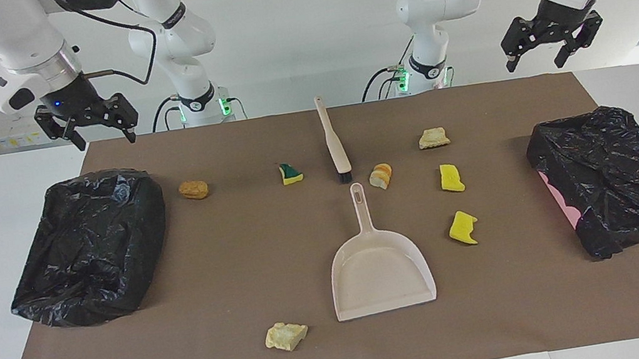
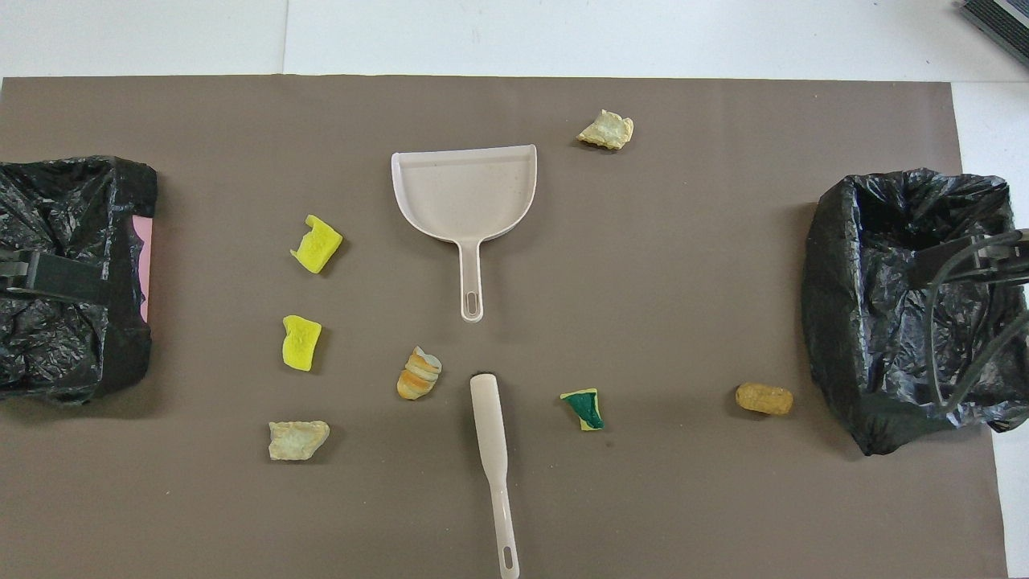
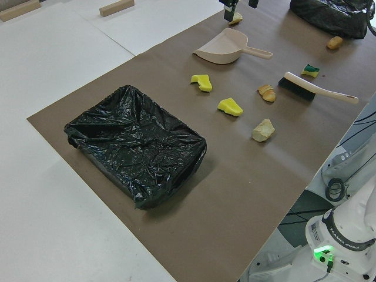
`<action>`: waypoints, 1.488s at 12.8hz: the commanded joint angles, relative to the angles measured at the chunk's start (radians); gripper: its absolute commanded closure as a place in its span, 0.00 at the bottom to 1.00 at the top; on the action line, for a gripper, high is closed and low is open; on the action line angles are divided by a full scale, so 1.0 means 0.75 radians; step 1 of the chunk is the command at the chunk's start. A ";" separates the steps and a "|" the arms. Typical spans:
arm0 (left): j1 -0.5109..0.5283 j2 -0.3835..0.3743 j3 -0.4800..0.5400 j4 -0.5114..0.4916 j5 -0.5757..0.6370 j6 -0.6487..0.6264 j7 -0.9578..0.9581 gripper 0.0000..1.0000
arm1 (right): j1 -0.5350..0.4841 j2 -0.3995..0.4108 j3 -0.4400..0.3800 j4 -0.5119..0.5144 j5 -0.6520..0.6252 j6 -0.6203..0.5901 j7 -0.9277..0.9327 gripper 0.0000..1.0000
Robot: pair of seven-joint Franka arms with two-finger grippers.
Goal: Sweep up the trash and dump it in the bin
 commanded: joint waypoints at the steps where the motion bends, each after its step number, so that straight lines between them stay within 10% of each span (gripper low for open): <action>1: -0.029 -0.038 0.004 -0.043 0.010 0.014 -0.020 0.00 | 0.021 -0.001 0.004 0.004 0.025 0.004 0.077 0.00; 7: -0.038 -0.078 -0.143 -0.147 -0.002 0.051 -0.167 0.00 | 0.003 -0.017 -0.009 -0.010 0.021 -0.021 0.146 0.00; 19: -0.042 -0.326 -0.750 -0.843 -0.309 0.496 -0.727 0.00 | -0.005 -0.034 -0.009 -0.045 0.003 0.012 0.112 0.00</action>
